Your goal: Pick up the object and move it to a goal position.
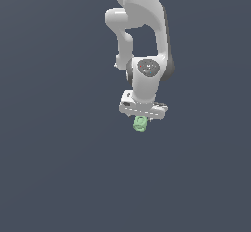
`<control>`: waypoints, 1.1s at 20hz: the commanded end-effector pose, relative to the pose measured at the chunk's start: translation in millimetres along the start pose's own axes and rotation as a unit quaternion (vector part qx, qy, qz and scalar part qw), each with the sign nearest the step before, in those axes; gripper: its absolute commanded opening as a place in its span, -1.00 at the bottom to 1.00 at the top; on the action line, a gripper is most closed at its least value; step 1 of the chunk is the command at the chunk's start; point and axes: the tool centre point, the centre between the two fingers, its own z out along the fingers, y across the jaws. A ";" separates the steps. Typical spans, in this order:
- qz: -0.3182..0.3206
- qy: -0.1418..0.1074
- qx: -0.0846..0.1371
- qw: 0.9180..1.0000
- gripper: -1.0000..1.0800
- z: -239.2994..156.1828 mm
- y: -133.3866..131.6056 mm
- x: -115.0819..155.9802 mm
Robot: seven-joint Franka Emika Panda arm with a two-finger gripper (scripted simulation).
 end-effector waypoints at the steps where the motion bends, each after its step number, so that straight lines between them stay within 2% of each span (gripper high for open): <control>1: 0.008 0.002 0.001 1.000 0.92 2.9 -4.7 -3.6; 10: 0.011 0.002 0.002 1.000 0.92 7.8 -7.9 -6.2; 22: 0.013 0.003 0.002 1.000 0.92 53.0 -8.2 -7.0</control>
